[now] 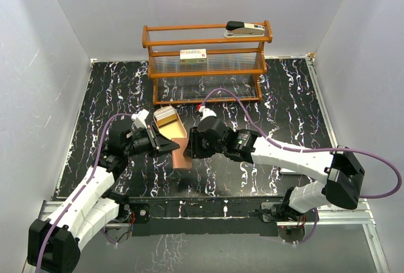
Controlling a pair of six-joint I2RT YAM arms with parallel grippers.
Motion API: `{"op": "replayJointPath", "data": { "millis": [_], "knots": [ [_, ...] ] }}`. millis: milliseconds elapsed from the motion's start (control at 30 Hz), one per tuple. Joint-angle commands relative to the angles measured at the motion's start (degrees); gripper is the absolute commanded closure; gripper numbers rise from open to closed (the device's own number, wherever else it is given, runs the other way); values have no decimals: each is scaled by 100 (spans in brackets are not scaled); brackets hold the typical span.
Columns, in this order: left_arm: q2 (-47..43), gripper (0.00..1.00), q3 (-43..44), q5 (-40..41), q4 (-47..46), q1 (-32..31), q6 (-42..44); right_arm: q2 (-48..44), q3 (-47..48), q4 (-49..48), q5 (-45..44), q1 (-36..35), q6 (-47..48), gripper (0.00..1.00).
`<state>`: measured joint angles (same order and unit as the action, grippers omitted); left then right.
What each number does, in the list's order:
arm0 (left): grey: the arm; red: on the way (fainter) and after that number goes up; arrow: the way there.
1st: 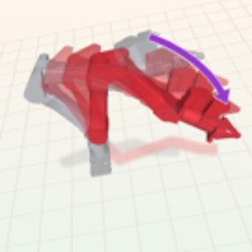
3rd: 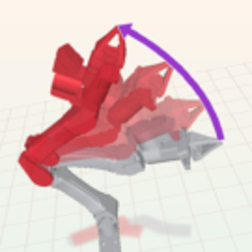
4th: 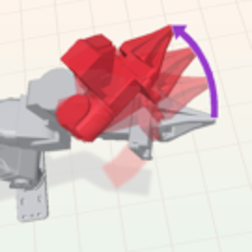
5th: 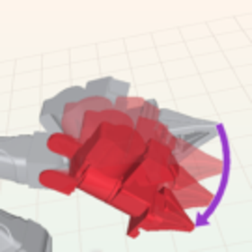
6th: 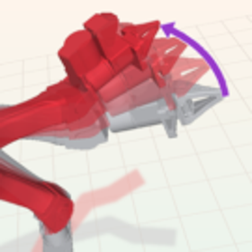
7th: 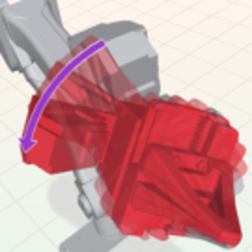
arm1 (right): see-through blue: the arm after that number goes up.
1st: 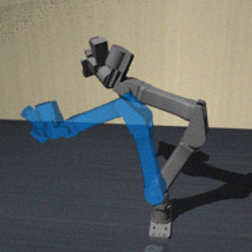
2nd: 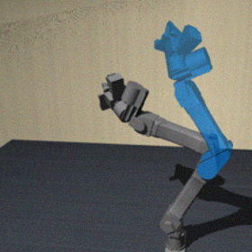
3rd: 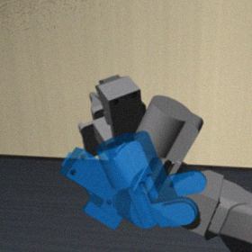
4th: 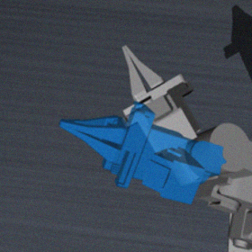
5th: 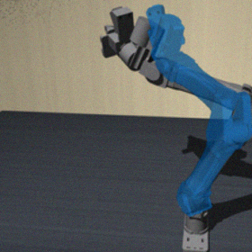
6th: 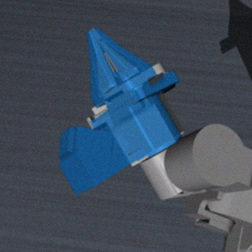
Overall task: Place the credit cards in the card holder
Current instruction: Open the card holder at the center of the board.
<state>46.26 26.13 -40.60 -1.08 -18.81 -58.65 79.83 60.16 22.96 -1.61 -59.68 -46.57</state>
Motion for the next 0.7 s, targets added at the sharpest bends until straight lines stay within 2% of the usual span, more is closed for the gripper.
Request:
{"op": "replayJointPath", "data": {
  "millis": [0, 233, 433, 667],
  "knots": [
    [-171, 100, 33, -461, -193, 11, -231, -173, 32, 271, -794, 27, 113, 73],
    [-113, 100, 67, -428, -30, 17, -131, -226, -64, 427, -1137, 27, 126, 82],
    [-82, 100, 102, -414, -13, 13, -123, -318, -230, 366, -1274, 26, 179, 100],
    [191, 100, -95, -378, 94, 17, 71, -845, -939, -134, -1025, 27, 298, 100]
  ]
}}
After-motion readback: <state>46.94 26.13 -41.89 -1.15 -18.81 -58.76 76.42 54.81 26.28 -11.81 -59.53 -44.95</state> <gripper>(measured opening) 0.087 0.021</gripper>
